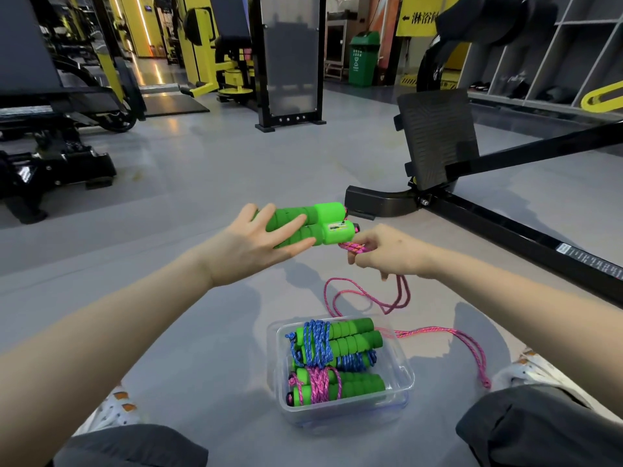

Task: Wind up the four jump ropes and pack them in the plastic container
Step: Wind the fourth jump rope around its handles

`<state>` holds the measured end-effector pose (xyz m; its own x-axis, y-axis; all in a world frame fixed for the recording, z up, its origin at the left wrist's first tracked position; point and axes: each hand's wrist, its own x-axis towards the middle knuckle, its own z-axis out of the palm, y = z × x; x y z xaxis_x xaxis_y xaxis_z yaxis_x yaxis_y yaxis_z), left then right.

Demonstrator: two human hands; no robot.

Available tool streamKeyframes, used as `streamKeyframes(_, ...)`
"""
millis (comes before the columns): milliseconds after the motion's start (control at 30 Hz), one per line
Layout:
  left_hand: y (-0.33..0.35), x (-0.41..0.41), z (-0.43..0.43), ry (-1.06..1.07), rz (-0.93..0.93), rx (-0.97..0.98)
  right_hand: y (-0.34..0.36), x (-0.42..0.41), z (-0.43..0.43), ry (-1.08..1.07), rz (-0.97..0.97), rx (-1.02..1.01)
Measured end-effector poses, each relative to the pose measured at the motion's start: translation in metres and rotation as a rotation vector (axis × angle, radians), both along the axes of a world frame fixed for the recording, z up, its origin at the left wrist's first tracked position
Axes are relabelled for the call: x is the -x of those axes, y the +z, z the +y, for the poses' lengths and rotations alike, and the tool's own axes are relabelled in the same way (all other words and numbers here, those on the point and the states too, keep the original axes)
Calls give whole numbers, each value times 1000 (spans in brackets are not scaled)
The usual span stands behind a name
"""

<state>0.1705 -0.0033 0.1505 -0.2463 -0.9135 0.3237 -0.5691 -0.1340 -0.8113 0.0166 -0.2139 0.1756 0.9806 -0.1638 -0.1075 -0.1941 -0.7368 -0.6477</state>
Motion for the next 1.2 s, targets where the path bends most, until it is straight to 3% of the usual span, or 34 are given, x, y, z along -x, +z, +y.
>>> streamKeyframes(133,-3,4,-3,-44,4,-76,11,-2,-9,11,-205,199)
streamKeyframes(267,-9,14,-10,-108,34,-132,13,-4,-12,52,-260,132)
streamKeyframes(567,-6,31,-15,-257,88,-63,11,2,-42,-5,-258,-422)
streamKeyframes(800,8,50,-33,-374,79,44,14,-3,-48,53,-140,-1024)
streamKeyframes(900,17,50,-35,-368,55,148,-12,-2,-51,-104,-128,-1242)
streamKeyframes(933,19,48,-35,-351,40,185,-21,0,-48,-142,-150,-1264)
streamKeyframes(1033,22,39,-35,-282,-19,237,-27,2,-27,48,-100,-1243)
streamKeyframes(1200,21,21,-30,-143,-35,249,-20,-2,-3,-145,-140,-1056)
